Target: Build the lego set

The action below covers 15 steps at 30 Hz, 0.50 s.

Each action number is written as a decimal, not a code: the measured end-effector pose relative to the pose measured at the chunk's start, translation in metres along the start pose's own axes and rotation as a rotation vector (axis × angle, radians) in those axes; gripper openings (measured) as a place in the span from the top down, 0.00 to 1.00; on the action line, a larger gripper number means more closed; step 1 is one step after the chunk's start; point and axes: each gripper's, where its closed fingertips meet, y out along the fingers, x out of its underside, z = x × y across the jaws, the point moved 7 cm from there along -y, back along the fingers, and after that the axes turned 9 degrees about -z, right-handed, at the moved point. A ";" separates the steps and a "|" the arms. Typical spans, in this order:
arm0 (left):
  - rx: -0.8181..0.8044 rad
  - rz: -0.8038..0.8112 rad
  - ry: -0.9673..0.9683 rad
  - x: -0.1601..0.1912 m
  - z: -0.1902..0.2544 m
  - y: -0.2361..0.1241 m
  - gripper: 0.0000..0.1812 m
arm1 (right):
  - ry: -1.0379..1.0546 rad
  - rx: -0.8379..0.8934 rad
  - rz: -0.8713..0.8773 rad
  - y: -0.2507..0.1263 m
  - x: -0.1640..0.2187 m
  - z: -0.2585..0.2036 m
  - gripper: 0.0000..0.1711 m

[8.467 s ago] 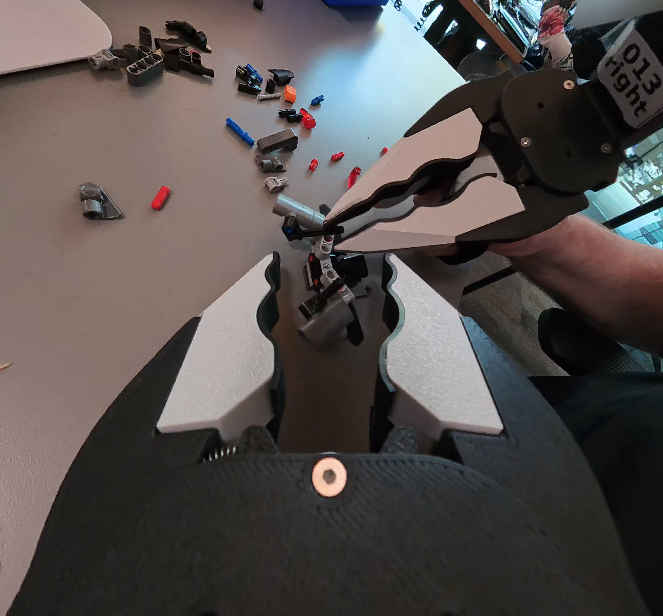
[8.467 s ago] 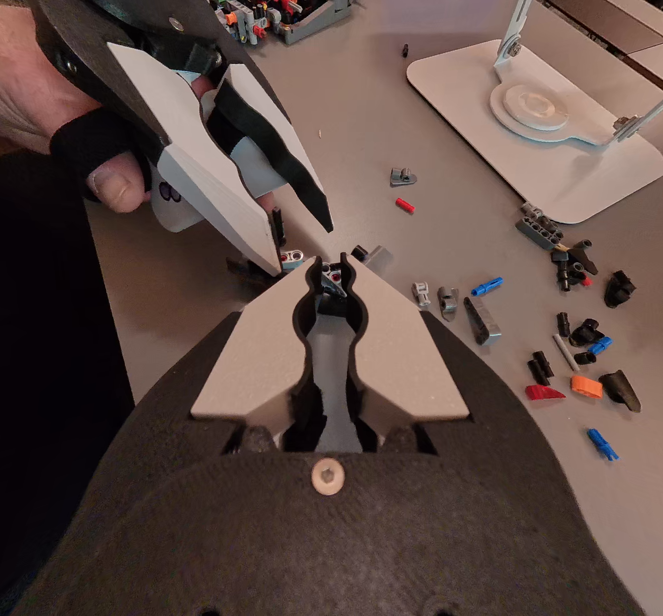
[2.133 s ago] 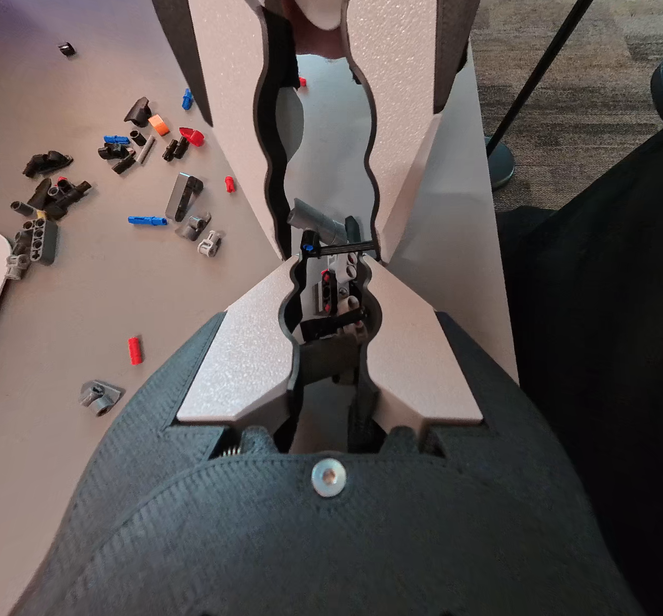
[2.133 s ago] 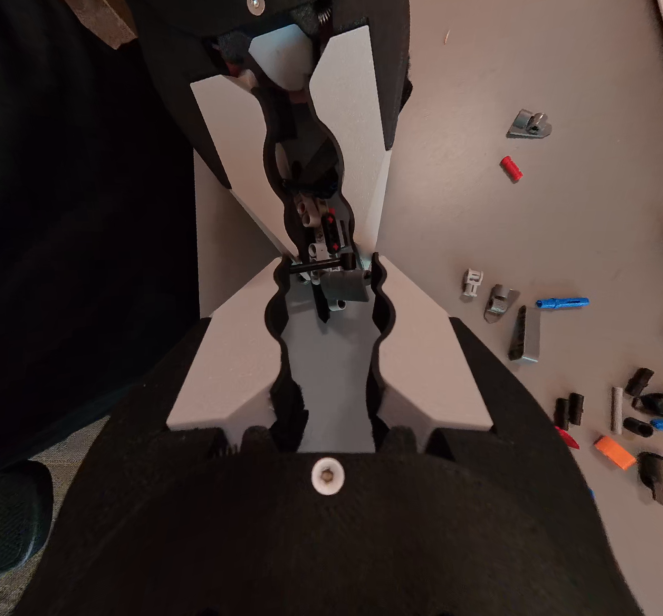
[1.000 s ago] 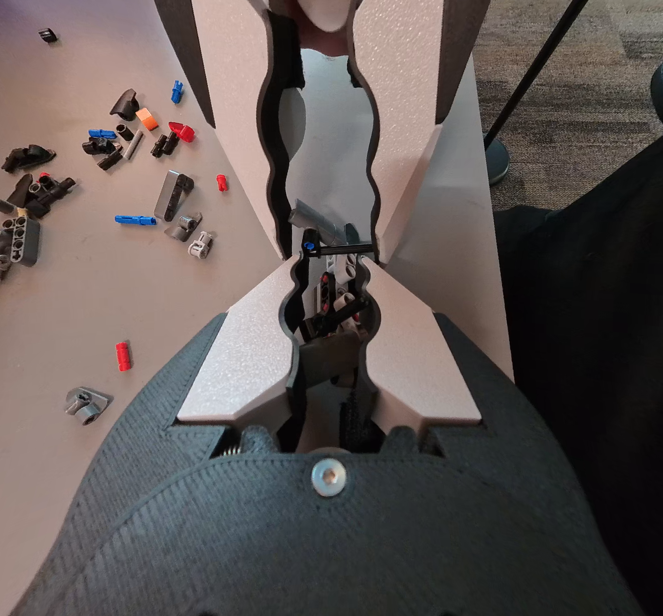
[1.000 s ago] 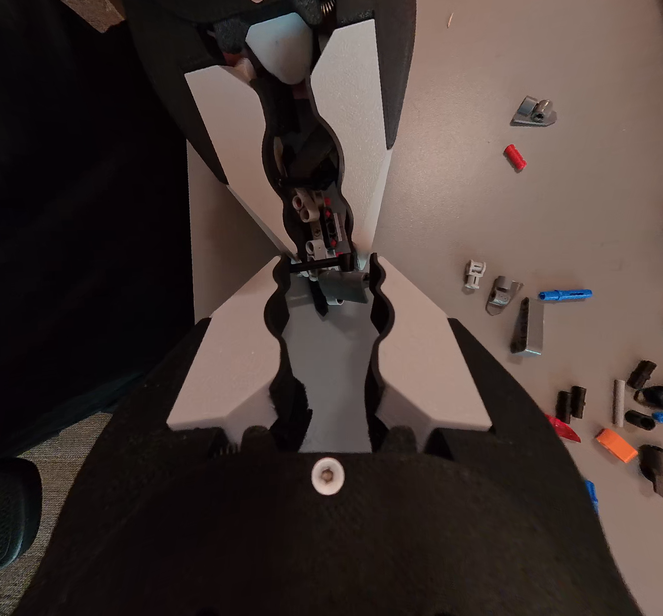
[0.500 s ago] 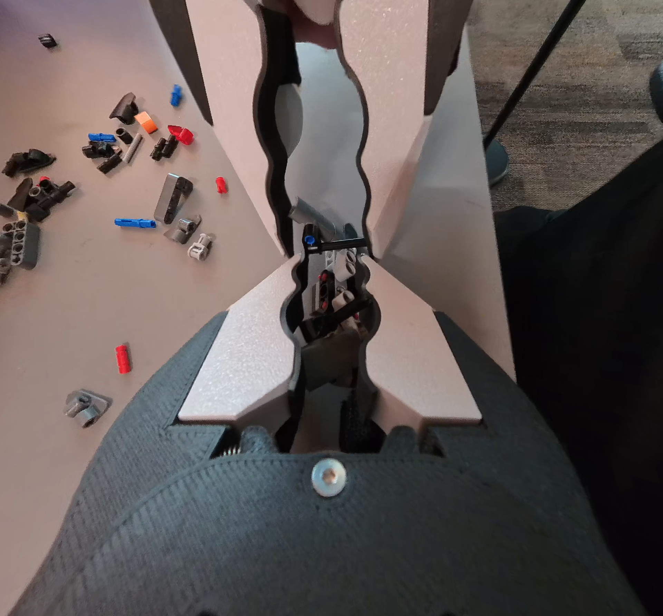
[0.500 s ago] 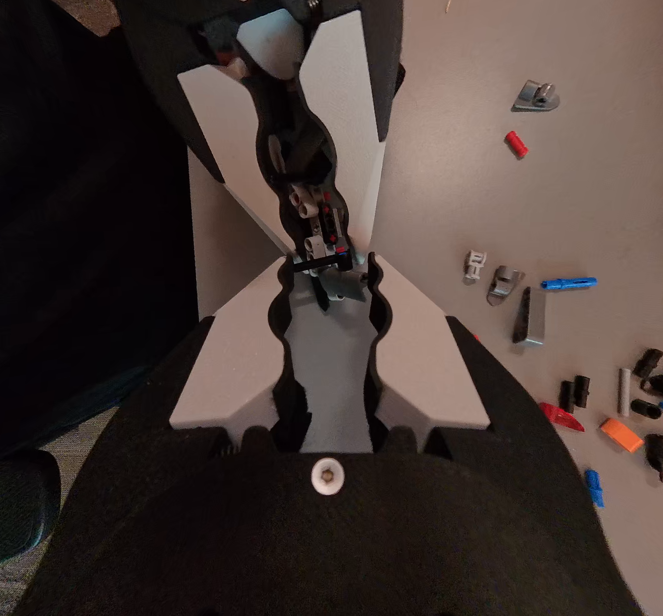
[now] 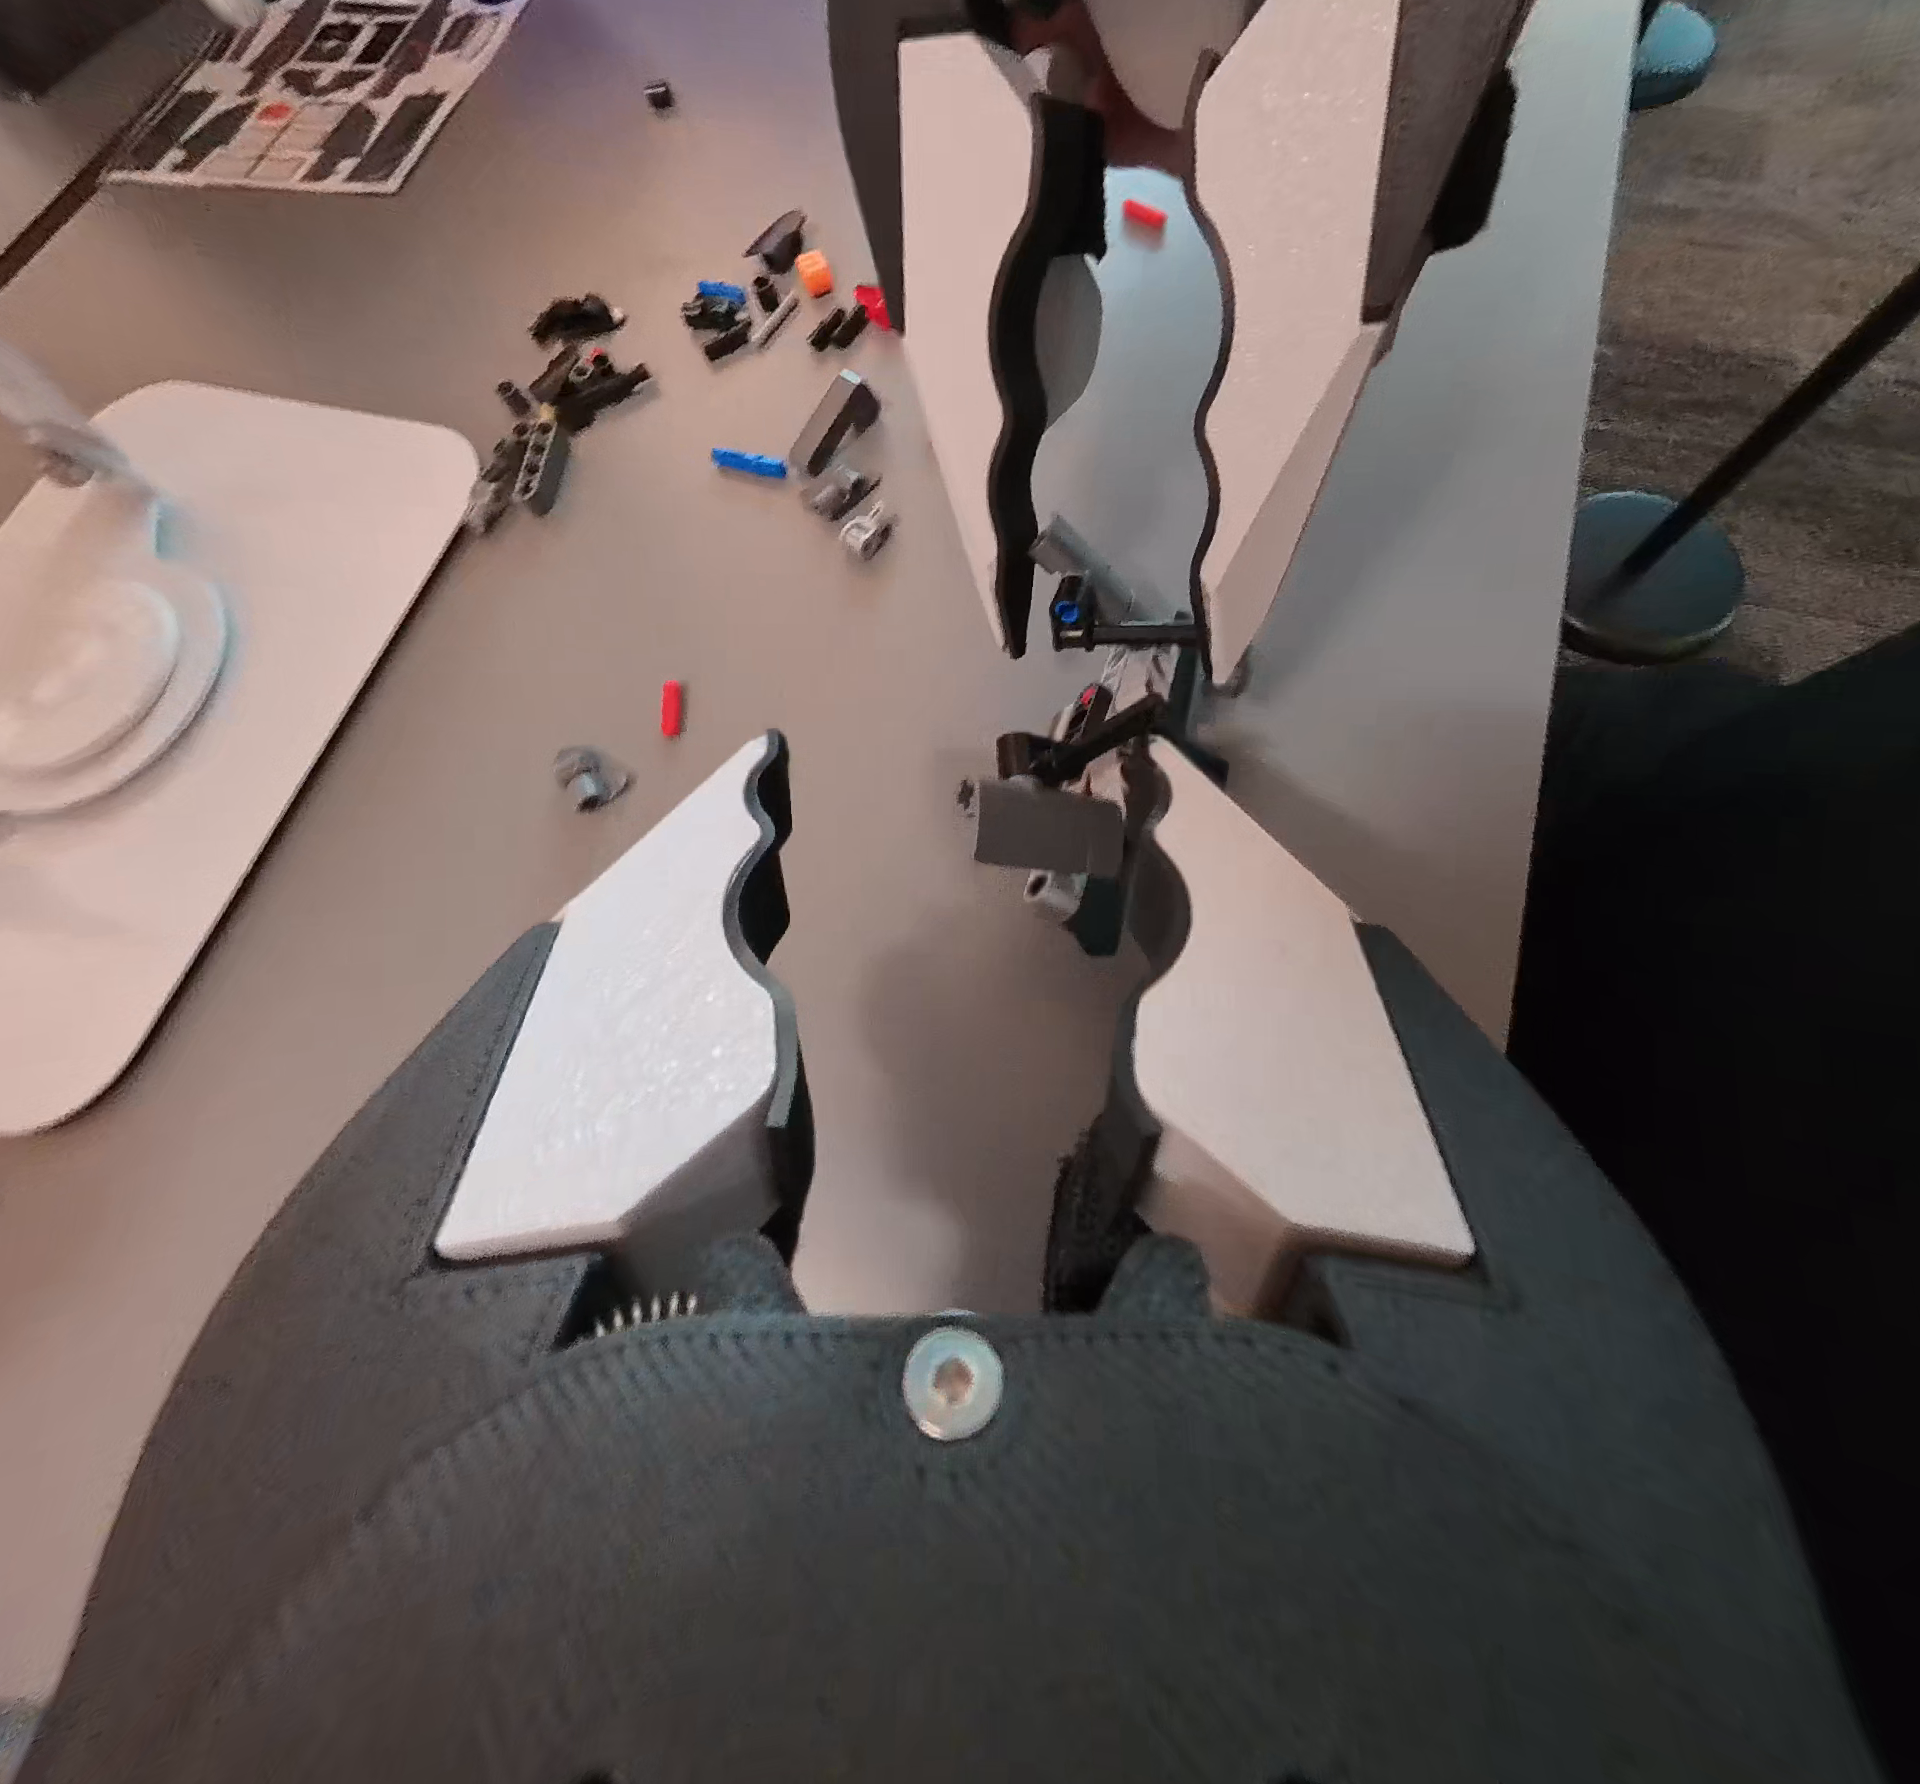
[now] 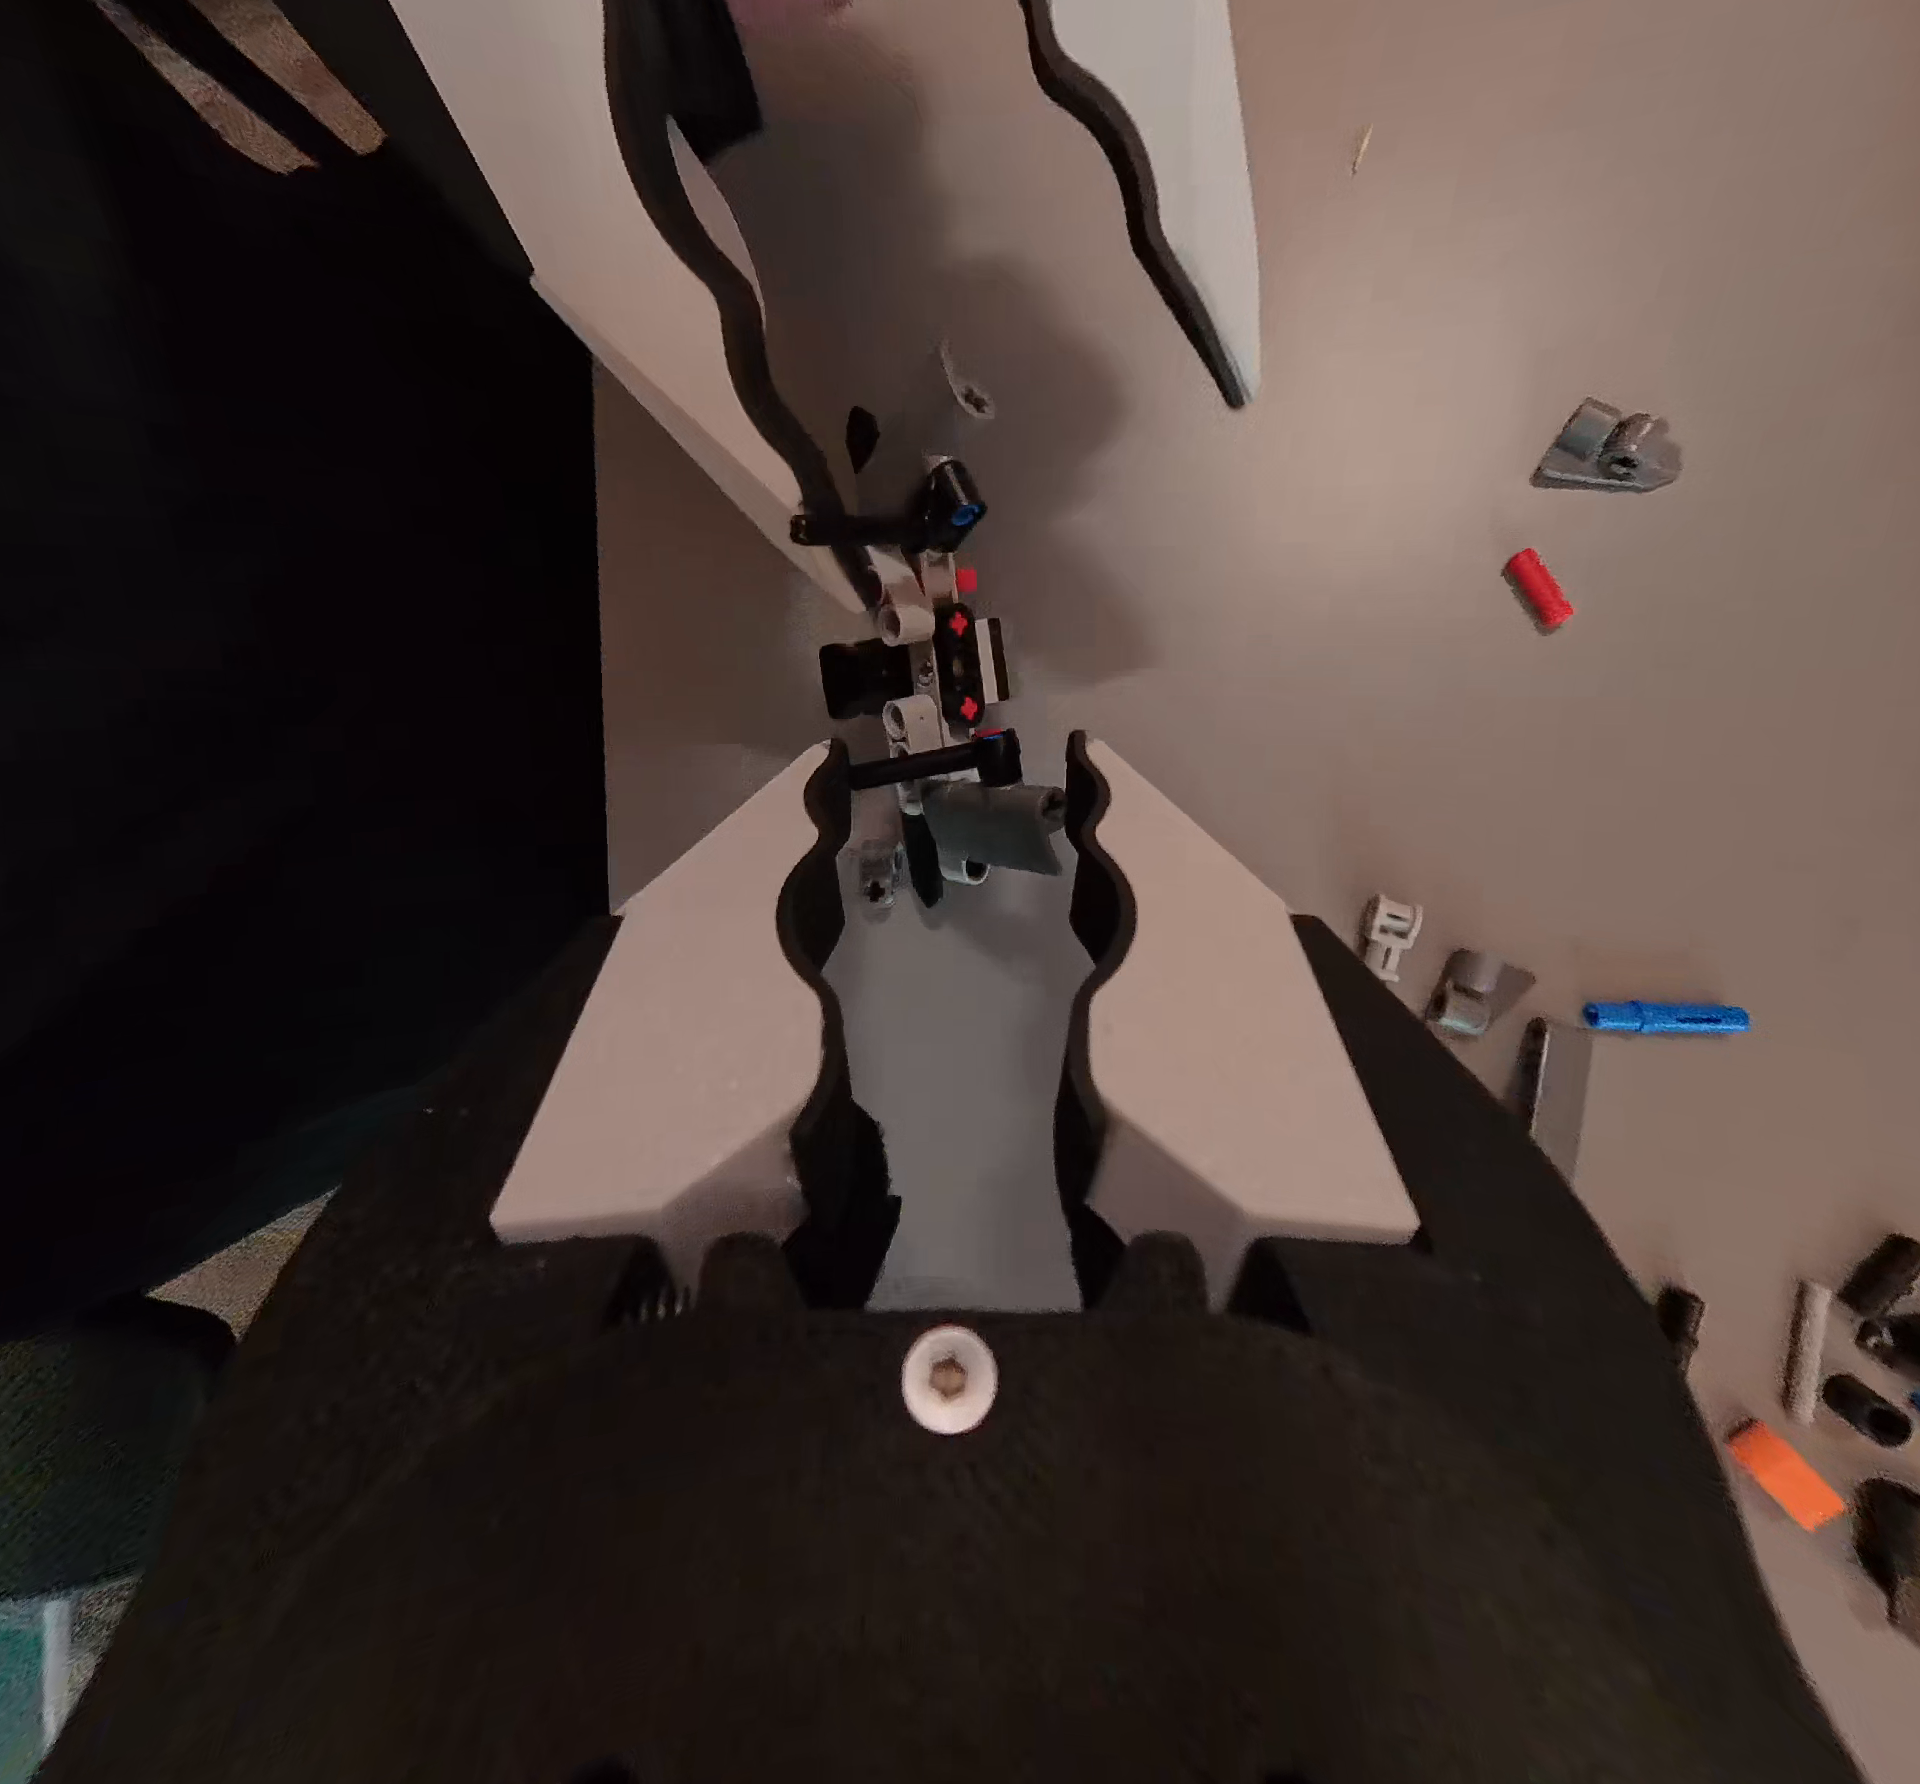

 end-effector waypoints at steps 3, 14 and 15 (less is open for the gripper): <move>-0.062 -0.021 -0.018 0.013 -0.005 -0.008 0.69 | 0.015 -0.023 -0.023 0.006 -0.005 0.004 0.77; -0.164 -0.007 -0.099 0.038 -0.011 -0.036 0.69 | 0.095 -0.068 -0.092 0.013 -0.015 0.018 0.72; -0.162 -0.015 -0.094 0.039 -0.009 -0.035 0.69 | 0.098 -0.054 -0.098 0.014 -0.014 0.019 0.70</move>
